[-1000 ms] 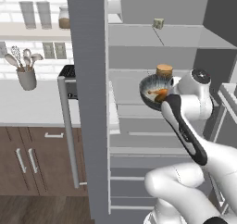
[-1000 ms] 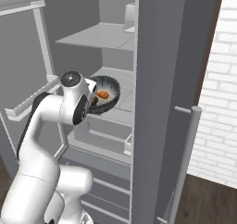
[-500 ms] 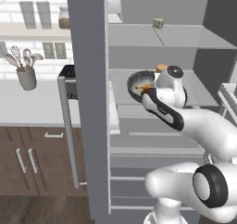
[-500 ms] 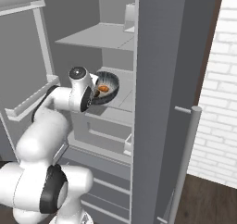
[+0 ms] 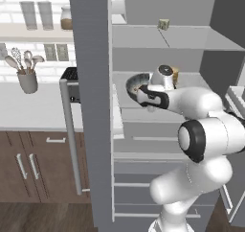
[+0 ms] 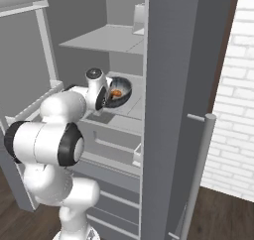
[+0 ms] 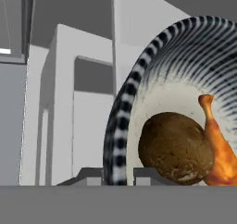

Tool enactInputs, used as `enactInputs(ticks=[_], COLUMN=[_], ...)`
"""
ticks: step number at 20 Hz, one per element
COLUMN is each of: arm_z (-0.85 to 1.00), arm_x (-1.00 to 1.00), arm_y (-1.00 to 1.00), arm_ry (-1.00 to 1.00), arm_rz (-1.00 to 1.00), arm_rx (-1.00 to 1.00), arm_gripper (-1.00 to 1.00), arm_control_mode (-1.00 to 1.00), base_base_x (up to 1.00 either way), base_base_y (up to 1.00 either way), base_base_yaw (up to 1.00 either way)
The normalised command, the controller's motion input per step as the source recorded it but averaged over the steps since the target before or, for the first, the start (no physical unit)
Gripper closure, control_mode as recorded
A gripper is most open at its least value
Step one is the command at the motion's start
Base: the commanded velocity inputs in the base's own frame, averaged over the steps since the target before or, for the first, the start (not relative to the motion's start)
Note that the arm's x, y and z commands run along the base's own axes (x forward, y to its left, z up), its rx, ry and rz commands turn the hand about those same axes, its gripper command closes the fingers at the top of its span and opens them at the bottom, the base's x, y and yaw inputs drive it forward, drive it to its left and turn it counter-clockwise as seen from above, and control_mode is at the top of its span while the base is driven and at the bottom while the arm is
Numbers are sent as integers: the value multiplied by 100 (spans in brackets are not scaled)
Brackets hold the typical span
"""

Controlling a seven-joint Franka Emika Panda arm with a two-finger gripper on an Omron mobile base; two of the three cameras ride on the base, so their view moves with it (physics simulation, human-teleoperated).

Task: Pick the chicken drumstick and mushroom from their plates and place them in the bowl. Then put the bowl in the fridge.

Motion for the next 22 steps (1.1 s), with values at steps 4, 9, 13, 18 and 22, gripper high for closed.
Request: enactInputs(ticks=[4,9,13,18,22], arm_z=[-41,-29,-25,-19,4], arm_x=[63,63,64,39,-8], arm_y=[0,0,-1,0,0], arm_ry=[7,2,4,1,0], arm_rz=[1,1,1,0,0], arm_rx=[-8,-5,-3,-3,-1], arm_gripper=[100,100,100,-100,-100], arm_control_mode=[-100,-100,-100,-100,-100], base_base_x=[0,0,0,0,0], base_base_y=[0,0,0,0,0], base_base_yaw=[0,0,0,0,0])
